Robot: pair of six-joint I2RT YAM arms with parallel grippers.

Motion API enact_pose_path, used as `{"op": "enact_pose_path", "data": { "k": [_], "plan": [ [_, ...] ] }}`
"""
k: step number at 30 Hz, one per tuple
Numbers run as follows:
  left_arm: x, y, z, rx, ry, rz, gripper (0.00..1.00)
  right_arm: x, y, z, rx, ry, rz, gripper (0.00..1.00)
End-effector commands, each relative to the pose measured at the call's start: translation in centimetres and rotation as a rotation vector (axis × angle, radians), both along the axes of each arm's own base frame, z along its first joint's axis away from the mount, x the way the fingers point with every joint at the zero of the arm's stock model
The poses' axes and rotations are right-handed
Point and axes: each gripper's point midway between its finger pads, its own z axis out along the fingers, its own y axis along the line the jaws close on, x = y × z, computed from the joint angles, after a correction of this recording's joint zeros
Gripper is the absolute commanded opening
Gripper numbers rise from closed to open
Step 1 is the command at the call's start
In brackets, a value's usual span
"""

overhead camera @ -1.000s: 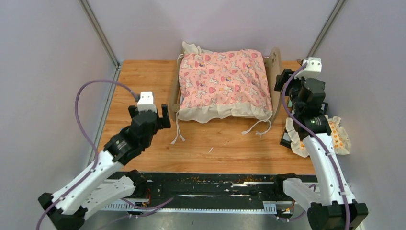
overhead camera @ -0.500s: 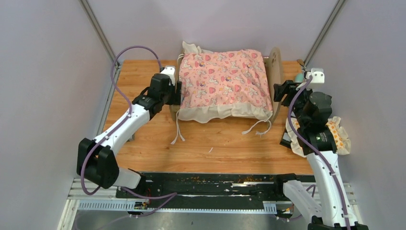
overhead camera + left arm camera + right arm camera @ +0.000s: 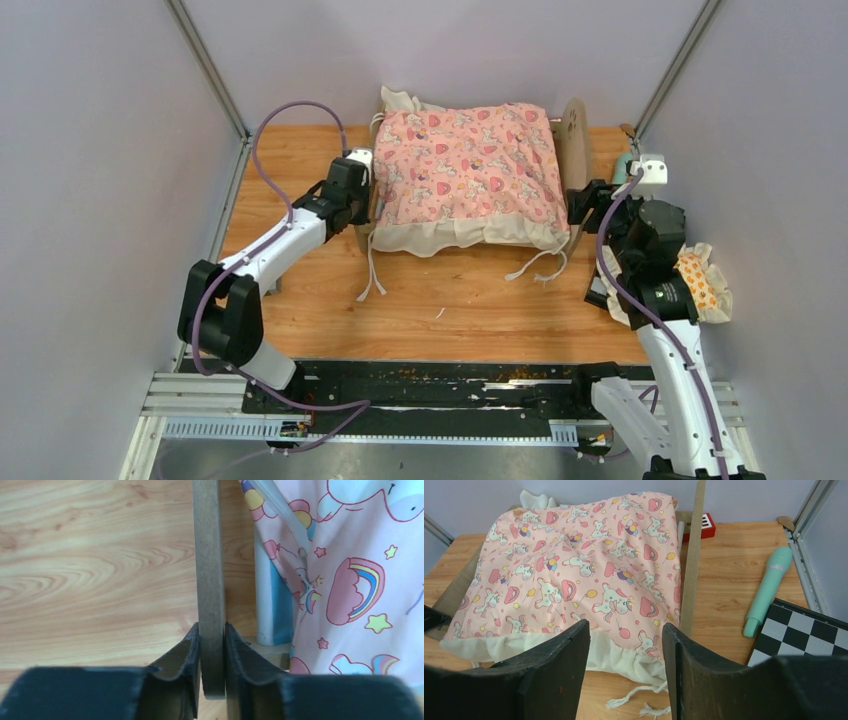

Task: Set up the pet bed
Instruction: Adjust the bed frame at the center of the board.

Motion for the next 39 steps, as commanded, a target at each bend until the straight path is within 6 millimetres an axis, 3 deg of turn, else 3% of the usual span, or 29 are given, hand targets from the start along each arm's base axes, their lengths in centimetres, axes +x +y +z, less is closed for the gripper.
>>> {"op": "enact_pose_path", "data": {
  "k": [1,5,10,15,18,23,28,31,33,37,39],
  "plan": [
    [-0.9,-1.4,2.2,-0.15,-0.043,0.001,0.13,-0.5,0.6,0.0,0.032,-0.017,0.022,0.55],
    [-2.9,-1.2,2.4,-0.209,-0.04,0.026,0.01,-0.5,0.4,-1.3,0.038,0.007,0.007,0.55],
    [-6.9,-0.2,1.2,-0.256,-0.033,0.139,0.0,-0.6,0.5,-2.2,0.055,0.03,0.008,0.54],
    [-11.5,-2.8,1.2,-0.411,-0.089,0.249,0.0,-0.8,0.7,-2.2,0.066,0.025,0.015,0.54],
    [-13.1,-5.4,1.0,-0.539,-0.101,0.267,0.0,-1.0,0.9,-2.4,0.072,0.027,0.028,0.54],
    [-12.5,-8.6,1.9,-0.543,-0.131,0.233,0.0,-1.5,2.5,-3.0,0.072,0.04,0.125,0.54],
    [-10.4,-11.7,3.7,-0.504,-0.135,0.146,0.0,-3.7,6.8,-2.5,0.091,0.018,0.361,0.54],
    [-10.3,-11.3,4.1,-0.488,-0.15,0.157,0.0,-5.5,9.2,-3.2,0.097,0.031,0.459,0.53],
    [-10.4,-10.0,4.1,-0.475,-0.18,0.19,0.0,-5.6,8.7,-4.9,0.082,0.069,0.37,0.52],
    [-10.9,-8.0,4.6,-0.444,-0.213,0.219,0.0,-4.2,0.4,-7.0,0.058,0.136,-0.149,0.45],
    [-11.2,-7.2,4.8,-0.419,-0.221,0.228,0.0,-4.2,-1.8,-7.3,0.022,0.151,-0.27,0.43]
  ]
}}
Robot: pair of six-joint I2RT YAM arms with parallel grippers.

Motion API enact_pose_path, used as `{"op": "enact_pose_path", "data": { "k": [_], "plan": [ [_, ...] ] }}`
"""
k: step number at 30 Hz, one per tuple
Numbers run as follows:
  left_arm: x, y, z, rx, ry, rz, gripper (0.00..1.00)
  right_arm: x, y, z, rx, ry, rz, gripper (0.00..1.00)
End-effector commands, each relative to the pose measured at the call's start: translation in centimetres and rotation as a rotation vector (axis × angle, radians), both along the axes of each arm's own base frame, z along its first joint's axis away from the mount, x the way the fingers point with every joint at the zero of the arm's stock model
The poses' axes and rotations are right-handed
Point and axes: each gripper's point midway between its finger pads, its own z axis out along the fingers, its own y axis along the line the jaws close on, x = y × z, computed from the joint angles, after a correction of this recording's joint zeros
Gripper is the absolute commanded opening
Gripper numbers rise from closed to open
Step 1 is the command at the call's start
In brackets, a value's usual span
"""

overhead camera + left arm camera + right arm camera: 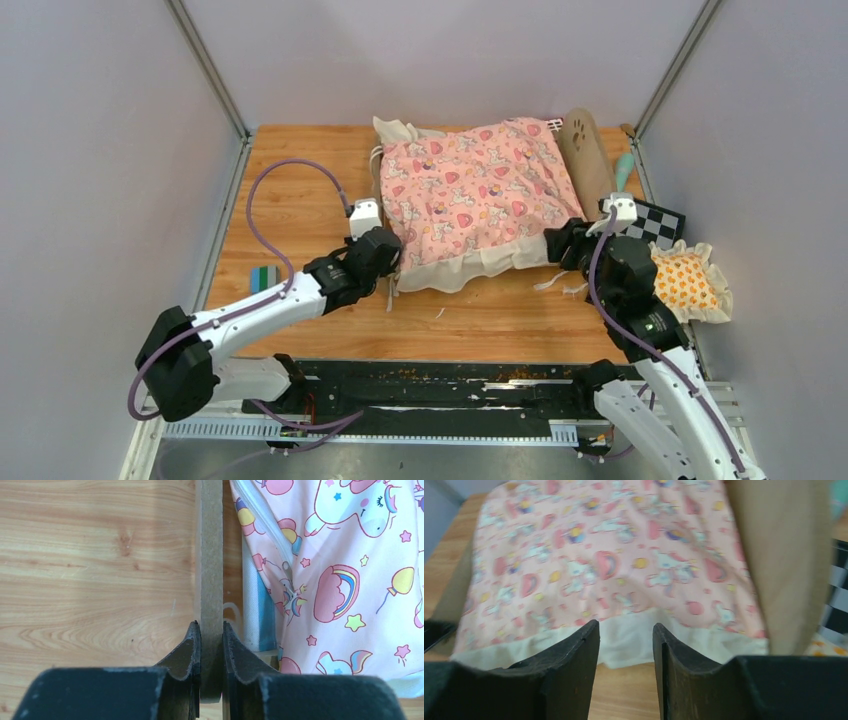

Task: Set up the pet bed
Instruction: Adjust the bed frame at the center of the board.

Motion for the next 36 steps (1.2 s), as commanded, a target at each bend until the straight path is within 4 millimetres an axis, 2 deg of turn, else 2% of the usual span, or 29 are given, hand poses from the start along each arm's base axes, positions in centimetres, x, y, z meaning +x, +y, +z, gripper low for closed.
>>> {"op": "enact_pose_path", "data": {
  "k": [1,7,13,16,20,23,25,28,30,31,33,36],
  "plan": [
    [-0.1,-0.4,4.4,-0.155,-0.102,0.027,0.0,0.9,-8.0,-1.0,-0.096,0.049,-0.463,0.43],
    [-1.9,2.8,3.9,-0.148,-0.114,0.087,0.0,3.4,-8.9,-3.2,-0.191,0.142,-0.51,0.45],
    [-3.9,4.3,2.8,-0.196,-0.087,0.09,0.0,7.0,-10.7,-4.8,-0.213,0.171,-0.514,0.3],
    [-4.3,3.6,1.9,-0.223,-0.066,0.059,0.0,9.6,-12.4,-4.9,-0.19,0.18,-0.507,0.26],
    [-4.0,1.7,1.2,-0.252,-0.038,0.011,0.0,13.0,-13.5,-4.2,-0.177,0.143,-0.472,0.25],
    [-3.1,-0.2,1.0,-0.26,-0.033,-0.037,0.0,15.3,-12.6,-2.8,-0.176,0.101,-0.396,0.27],
    [-2.6,-1.6,1.3,-0.259,-0.028,-0.075,0.0,16.0,-10.4,-1.8,-0.144,0.088,-0.271,0.29],
    [-1.9,-2.4,1.8,-0.242,-0.034,-0.088,0.0,14.4,-6.6,0.3,-0.056,0.054,-0.118,0.31],
    [-1.5,-2.1,2.2,-0.241,-0.059,-0.069,0.0,12.1,-4.2,1.4,-0.042,0.027,-0.049,0.33],
    [-1.3,-2.0,2.5,-0.238,-0.071,-0.058,0.0,10.6,-3.2,1.4,-0.045,0.042,-0.044,0.33],
    [-1.1,-1.6,2.9,-0.224,-0.088,-0.047,0.0,8.2,-3.9,1.3,-0.048,0.074,-0.126,0.33],
    [-0.8,-1.4,3.5,-0.204,-0.1,-0.039,0.0,5.2,-8.7,0.2,-0.071,0.128,-0.401,0.34]
  ]
}}
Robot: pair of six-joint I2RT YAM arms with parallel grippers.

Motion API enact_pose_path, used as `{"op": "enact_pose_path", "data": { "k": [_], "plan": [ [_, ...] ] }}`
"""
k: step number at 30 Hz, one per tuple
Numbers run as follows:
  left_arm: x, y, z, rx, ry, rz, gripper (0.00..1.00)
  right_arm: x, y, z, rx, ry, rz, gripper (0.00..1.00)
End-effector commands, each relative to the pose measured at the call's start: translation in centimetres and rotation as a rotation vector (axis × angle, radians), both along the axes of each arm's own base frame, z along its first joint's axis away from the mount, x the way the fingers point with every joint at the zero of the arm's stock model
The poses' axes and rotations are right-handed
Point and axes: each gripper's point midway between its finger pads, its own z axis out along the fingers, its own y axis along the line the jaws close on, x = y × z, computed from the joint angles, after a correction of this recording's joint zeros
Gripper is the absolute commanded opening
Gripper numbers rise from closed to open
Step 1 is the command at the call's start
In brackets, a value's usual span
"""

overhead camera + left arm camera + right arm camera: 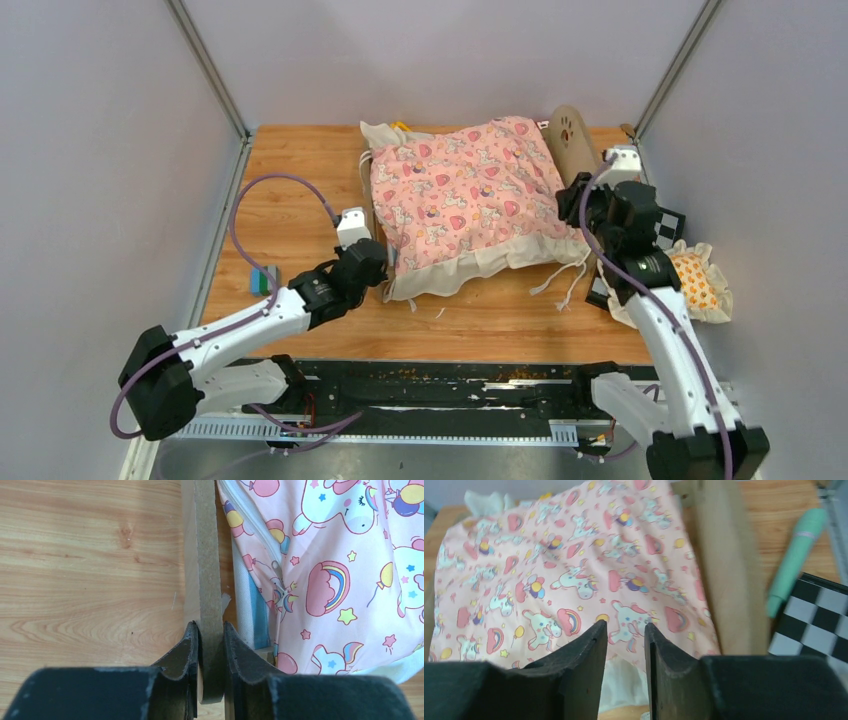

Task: Set up the pet bed
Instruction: Adjust the bed frame at the center of the board.

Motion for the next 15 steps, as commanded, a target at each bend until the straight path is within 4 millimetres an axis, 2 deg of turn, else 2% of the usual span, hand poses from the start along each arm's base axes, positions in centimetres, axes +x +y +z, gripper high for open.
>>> {"op": "enact_pose_path", "data": {
  "k": [1,3,6,8,12,15],
  "plan": [
    [1.0,-2.7,3.8,-0.126,-0.069,-0.037,0.0,-4.7,-6.7,-0.7,-0.051,0.038,-0.387,0.38],
    [1.1,-2.7,3.9,-0.122,-0.071,-0.037,0.0,-5.8,-8.7,-1.5,-0.108,0.049,-0.472,0.45],
    [1.0,-2.5,3.9,-0.118,-0.071,-0.037,0.0,-5.6,-9.6,-3.0,-0.15,0.092,-0.491,0.52],
    [0.9,-2.4,3.8,-0.114,-0.068,-0.035,0.0,-4.7,-9.5,-3.6,-0.157,0.113,-0.463,0.54],
    [0.5,-1.9,3.9,-0.115,-0.067,-0.033,0.0,-1.4,-8.7,-4.3,-0.154,0.109,-0.375,0.54],
    [0.2,-1.4,4.0,-0.104,-0.061,-0.034,0.0,1.0,-9.8,-4.9,-0.153,0.132,-0.387,0.51]
  ]
}}
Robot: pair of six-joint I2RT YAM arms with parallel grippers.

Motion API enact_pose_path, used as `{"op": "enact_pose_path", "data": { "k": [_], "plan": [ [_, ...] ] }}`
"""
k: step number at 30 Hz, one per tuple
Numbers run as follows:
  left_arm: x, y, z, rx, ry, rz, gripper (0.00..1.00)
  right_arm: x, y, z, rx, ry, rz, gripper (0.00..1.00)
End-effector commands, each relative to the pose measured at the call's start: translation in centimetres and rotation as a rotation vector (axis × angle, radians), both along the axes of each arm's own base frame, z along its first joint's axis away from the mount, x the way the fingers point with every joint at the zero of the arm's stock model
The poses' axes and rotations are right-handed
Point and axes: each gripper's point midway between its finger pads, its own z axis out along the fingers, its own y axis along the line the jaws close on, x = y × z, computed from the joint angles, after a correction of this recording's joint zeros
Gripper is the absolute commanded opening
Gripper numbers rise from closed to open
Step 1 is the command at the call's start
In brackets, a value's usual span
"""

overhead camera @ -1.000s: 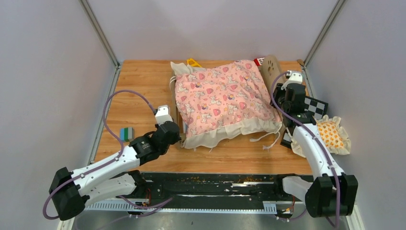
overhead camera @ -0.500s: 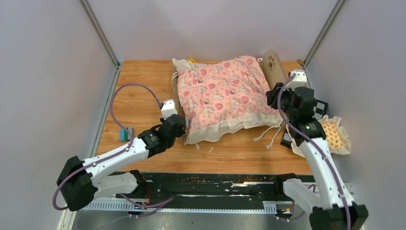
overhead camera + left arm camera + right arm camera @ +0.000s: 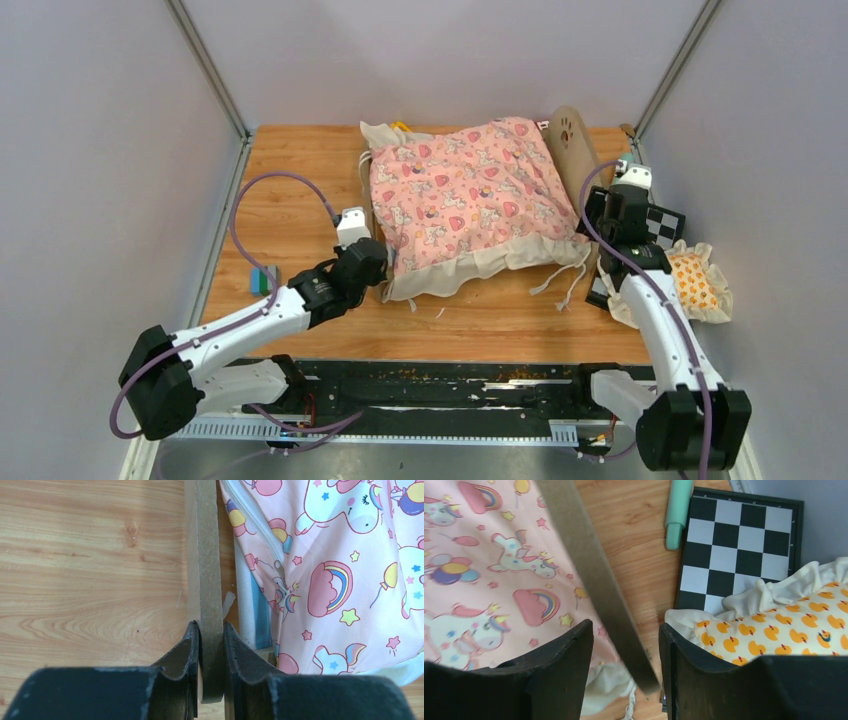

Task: Set up the pet bed
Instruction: Adjust the bed frame at the center of the board.

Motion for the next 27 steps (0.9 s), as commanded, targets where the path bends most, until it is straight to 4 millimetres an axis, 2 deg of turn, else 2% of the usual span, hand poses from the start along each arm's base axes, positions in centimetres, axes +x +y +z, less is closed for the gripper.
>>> {"op": "enact_pose_path", "data": {
  "k": [1,4,10,12,14,17,22,24,25,27],
  "plan": [
    [0.1,-1.5,4.0,-0.127,-0.07,-0.036,0.0,3.8,-1.2,1.4,-0.003,-0.063,0.015,0.49],
    [-0.5,-1.6,4.0,-0.137,-0.063,-0.065,0.0,6.3,-1.1,1.7,0.001,-0.096,0.054,0.47],
    [-1.6,-4.7,3.6,-0.202,-0.016,-0.205,0.0,11.6,0.3,2.9,0.007,-0.149,0.16,0.48],
    [-1.8,-5.6,3.4,-0.201,-0.007,-0.23,0.0,12.7,0.6,3.6,0.009,-0.159,0.186,0.49],
    [-2.0,-6.5,3.3,-0.207,-0.001,-0.254,0.01,13.1,1.1,4.5,0.018,-0.161,0.215,0.51],
    [-1.9,-6.6,3.5,-0.197,-0.001,-0.259,0.16,11.4,0.0,6.1,-0.015,-0.157,0.159,0.56],
    [-1.6,-4.2,5.4,-0.159,-0.063,-0.188,0.51,5.8,-1.3,10.3,-0.044,-0.261,0.06,0.6],
    [-1.5,-3.1,6.6,-0.147,-0.098,-0.162,0.65,3.4,-1.3,11.7,-0.014,-0.314,0.029,0.62],
    [-1.5,-2.7,7.2,-0.142,-0.11,-0.154,0.71,2.3,-1.1,12.4,0.001,-0.339,0.031,0.66],
    [-1.6,-2.0,8.7,-0.137,-0.138,-0.149,0.78,0.5,0.1,13.8,0.043,-0.387,0.073,0.75]
  ]
}}
